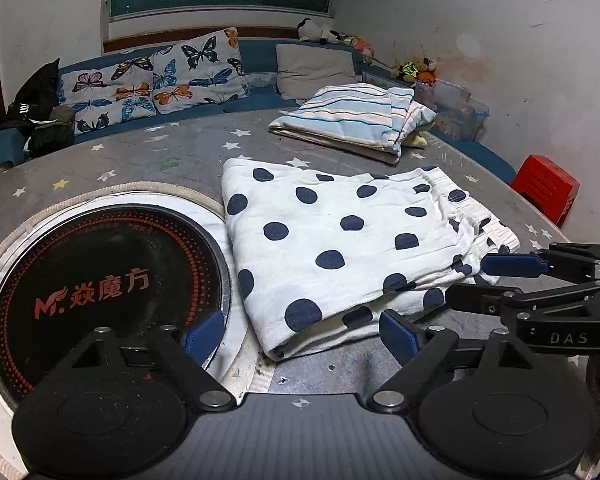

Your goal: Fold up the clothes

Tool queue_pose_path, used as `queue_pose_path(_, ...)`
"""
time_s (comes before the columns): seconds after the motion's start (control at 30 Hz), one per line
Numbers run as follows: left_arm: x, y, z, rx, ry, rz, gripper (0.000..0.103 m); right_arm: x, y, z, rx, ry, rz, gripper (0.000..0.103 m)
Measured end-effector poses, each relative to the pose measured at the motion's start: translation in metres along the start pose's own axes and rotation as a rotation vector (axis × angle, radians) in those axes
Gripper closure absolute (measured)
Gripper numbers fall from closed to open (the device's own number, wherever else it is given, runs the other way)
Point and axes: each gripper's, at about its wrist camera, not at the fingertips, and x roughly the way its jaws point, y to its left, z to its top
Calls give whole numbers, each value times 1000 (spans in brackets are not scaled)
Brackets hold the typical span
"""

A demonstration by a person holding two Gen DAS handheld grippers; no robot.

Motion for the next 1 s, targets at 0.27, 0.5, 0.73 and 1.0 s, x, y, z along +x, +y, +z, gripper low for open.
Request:
queue_pose_path(0.27,-2,-5,-2,11,-2,5,2,-3,-5,-8,34,7,-15,24)
queue_pose_path(0.5,-3,-9,-3,15,0,8,0,-8,-9,-13,59,-4,-25,15)
queue_pose_path(0.73,-4,-12,-4,24,-9,10,0,-13,-10,-16,69,-19,-31,2)
queue_pose_path(1.0,-7,-18,-5,40,-31,11,0,-22,-9,-18,74,-54,-58,0)
